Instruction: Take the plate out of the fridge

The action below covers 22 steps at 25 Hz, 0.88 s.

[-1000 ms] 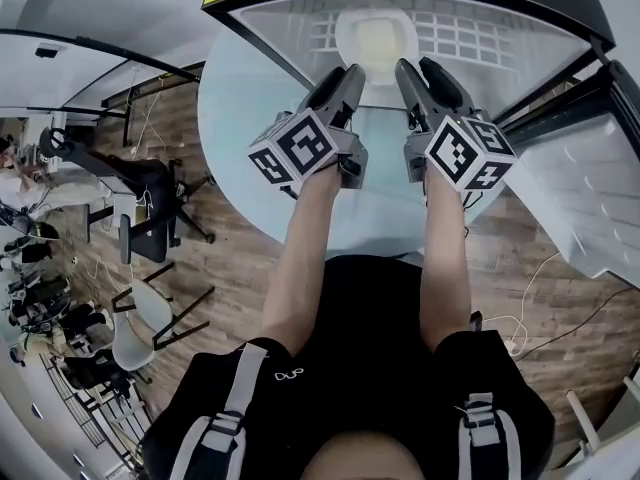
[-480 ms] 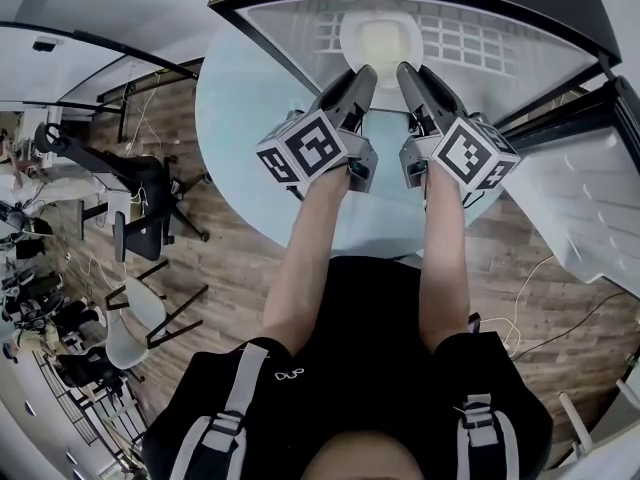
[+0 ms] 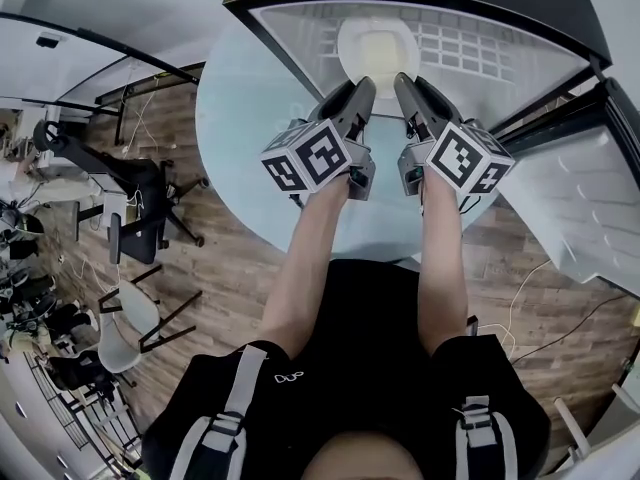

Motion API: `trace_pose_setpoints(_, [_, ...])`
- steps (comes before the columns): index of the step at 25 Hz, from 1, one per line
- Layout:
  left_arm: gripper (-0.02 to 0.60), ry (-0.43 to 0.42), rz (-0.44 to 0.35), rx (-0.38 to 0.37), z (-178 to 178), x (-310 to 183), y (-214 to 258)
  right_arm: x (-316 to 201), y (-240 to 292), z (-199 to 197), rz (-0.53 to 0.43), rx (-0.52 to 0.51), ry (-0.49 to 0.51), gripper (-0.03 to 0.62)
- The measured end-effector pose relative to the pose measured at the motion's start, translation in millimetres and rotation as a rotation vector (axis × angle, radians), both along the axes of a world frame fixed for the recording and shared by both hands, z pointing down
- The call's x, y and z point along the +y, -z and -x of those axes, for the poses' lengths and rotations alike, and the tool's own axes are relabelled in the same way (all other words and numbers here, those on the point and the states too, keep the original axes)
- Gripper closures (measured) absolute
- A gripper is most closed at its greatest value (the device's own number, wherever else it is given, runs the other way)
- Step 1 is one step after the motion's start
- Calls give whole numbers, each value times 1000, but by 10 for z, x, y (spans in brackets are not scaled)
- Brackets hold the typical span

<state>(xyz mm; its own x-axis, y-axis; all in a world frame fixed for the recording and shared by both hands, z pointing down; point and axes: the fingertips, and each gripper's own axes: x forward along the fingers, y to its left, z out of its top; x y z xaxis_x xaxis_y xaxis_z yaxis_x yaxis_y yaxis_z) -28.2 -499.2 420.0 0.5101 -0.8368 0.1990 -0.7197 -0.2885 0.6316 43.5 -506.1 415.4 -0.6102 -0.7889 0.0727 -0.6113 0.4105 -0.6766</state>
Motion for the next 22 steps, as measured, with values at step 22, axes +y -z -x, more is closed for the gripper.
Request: trace_pose_setpoints(22, [468,55,-86,-36,240,396,261,366,261,238,-100,-58,50,510])
